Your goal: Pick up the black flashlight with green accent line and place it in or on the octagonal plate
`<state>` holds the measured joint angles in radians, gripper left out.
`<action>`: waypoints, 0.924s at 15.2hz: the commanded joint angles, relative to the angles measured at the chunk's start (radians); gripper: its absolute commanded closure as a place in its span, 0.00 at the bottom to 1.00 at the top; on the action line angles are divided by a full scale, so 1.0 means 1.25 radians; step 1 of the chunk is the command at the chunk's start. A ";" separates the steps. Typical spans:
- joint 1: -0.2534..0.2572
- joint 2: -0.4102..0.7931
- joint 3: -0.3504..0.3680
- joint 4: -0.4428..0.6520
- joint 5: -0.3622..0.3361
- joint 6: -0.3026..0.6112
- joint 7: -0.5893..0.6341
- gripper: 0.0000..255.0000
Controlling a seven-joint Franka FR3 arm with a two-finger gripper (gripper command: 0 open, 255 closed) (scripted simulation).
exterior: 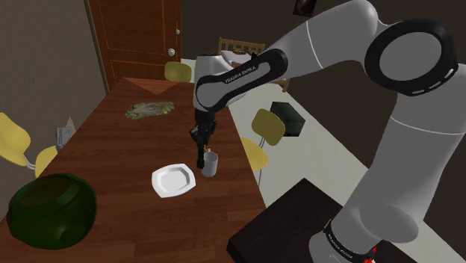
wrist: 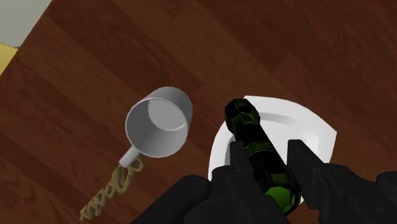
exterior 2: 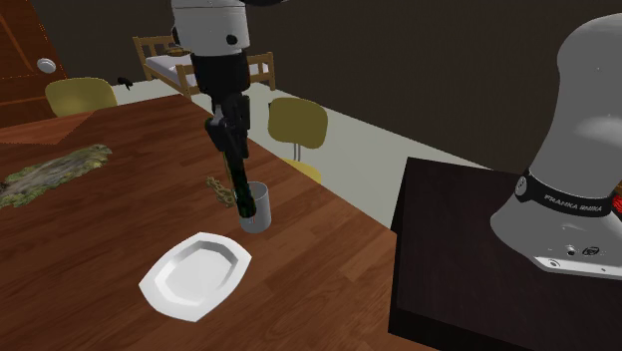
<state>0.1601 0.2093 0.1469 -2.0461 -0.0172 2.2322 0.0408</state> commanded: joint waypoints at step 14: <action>0.075 0.249 0.012 0.344 -0.044 -0.097 0.095 1.00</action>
<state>0.2533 0.5126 0.1634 -1.6142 -0.0704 2.1003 0.1596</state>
